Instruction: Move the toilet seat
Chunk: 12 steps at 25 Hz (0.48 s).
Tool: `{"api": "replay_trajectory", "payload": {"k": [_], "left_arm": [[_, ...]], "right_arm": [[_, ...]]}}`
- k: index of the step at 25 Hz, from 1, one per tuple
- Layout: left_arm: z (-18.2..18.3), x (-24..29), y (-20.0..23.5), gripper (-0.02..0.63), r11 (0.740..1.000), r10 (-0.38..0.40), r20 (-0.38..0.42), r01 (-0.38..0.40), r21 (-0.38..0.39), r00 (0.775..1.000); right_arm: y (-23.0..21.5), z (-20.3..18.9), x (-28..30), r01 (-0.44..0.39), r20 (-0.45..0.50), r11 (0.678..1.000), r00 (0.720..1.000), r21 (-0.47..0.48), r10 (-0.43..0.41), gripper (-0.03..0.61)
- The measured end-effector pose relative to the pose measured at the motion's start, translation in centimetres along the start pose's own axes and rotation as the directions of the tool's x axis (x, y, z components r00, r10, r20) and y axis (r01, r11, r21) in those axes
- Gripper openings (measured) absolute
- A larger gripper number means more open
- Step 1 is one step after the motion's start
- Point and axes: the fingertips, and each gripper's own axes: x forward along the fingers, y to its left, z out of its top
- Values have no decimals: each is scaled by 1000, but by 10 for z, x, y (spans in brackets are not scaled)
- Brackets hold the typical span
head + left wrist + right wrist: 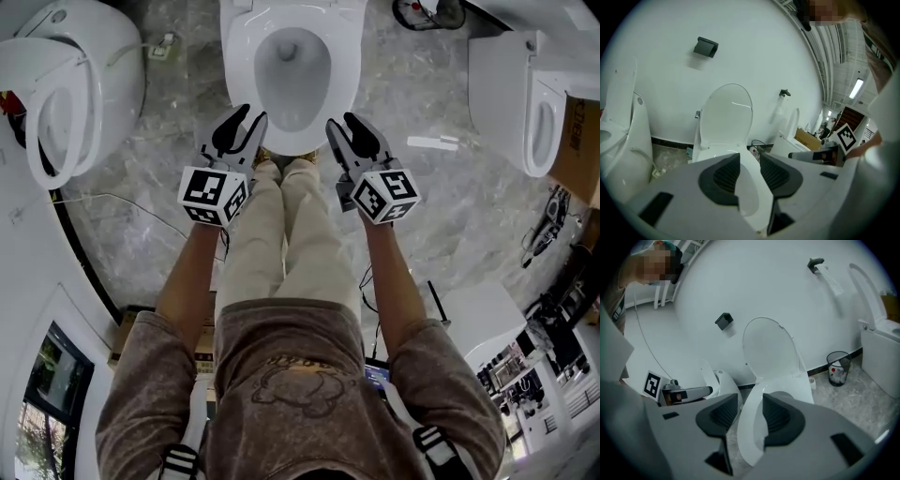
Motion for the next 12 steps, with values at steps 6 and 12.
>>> {"api": "replay_trajectory", "payload": {"k": [6, 12], "left_arm": [[-19, 5, 4, 263, 1000, -1, -17, 1, -26, 1000], [-37, 11, 14, 365, 996, 19, -33, -21, -86, 999]], "right_arm": [[-3, -20, 7, -31, -51, 999, 998, 27, 32, 355], [-15, -38, 15, -10, -79, 998, 997, 54, 14, 510]]}}
